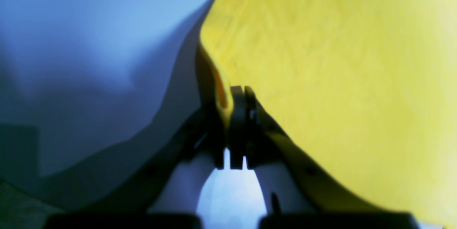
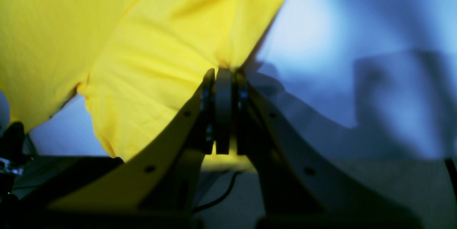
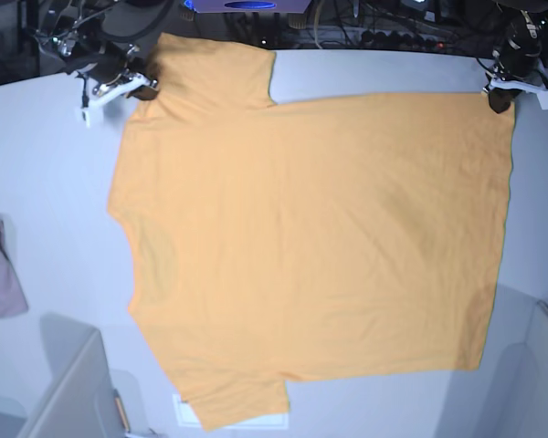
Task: Fold the T-shirt properly
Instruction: 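Lift the shoulder corners and pull them toward the robot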
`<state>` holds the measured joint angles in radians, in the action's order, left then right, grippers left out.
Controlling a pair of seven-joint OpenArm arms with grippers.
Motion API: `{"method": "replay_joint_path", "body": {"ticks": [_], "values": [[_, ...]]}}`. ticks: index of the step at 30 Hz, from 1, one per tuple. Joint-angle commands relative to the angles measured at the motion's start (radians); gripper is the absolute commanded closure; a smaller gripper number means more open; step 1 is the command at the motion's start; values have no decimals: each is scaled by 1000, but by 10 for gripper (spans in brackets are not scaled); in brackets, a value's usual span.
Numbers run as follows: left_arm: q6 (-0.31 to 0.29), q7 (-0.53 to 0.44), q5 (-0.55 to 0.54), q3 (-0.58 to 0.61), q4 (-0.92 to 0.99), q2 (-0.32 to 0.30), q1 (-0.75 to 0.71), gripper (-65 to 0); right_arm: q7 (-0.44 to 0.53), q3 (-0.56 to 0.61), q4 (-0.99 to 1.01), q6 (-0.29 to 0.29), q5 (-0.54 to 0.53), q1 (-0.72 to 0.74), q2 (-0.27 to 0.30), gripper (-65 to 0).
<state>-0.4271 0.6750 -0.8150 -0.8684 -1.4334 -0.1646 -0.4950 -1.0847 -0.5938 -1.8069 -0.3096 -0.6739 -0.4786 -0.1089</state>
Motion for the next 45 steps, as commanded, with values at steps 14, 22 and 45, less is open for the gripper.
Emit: {"method": "replay_joint_path", "body": {"ticks": [14,22,45], "values": [[6,10,9,2,-237,-10,-61,0,-1,2,-135,0,-329,-48,13,0],[10,12,6,2,-312,-10,-6,0,-22,-4,-141,5,-444,59,45,0],[14,12,176,4,-247,-8,236,0,-47,4,29,126,-461,367,77,0]]}}
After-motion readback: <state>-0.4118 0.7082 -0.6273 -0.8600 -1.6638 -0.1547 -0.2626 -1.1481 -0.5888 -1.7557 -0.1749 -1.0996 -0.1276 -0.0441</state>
